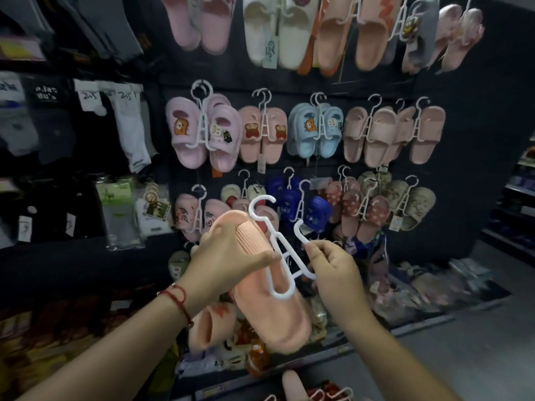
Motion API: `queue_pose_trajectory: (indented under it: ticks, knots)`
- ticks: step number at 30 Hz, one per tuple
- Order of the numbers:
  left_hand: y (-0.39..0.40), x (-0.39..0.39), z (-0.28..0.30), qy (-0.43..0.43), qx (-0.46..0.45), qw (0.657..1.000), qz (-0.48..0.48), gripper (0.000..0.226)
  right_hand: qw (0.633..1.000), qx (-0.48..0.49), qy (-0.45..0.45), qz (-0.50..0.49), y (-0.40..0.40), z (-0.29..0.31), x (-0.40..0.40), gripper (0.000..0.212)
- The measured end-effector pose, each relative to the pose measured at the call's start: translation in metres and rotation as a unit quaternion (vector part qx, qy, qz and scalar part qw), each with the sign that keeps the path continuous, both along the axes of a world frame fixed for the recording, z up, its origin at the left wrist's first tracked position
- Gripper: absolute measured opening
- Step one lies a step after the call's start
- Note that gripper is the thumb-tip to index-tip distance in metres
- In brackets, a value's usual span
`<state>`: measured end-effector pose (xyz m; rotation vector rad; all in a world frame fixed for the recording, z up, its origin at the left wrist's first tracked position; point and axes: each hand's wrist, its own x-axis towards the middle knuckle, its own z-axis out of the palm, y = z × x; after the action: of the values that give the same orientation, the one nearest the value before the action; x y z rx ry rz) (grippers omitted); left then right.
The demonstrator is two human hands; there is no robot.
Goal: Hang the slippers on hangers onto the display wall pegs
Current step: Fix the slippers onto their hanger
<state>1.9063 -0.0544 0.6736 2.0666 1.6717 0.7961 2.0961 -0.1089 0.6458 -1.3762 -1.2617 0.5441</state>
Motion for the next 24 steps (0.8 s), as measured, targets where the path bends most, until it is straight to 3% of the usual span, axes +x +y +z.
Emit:
queue_pose_trajectory:
  ticks: [5, 13, 21, 24]
  knots:
    - [-0.013, -0.003, -0.005, 0.074, 0.034, 0.997, -0.007, 0.098, 0.998, 0.026, 0.058, -0.002, 0.013, 0.006, -0.025, 0.025]
    - [-0.014, -0.013, -0.018, 0.185, 0.082, 0.974, -0.1, 0.125, 0.993, 0.067, 0.094, -0.01, 0.003, 0.006, -0.039, 0.03]
    - [-0.024, 0.008, -0.01, 0.041, 0.133, 0.978, -0.156, 0.109, 0.987, 0.033, 0.15, 0.038, -0.014, 0.016, -0.009, 0.028]
    - [-0.029, 0.016, -0.009, 0.028, 0.13, 0.977, -0.169, 0.109, 0.978, -0.012, 0.185, 0.098, -0.018, 0.017, 0.007, 0.044]
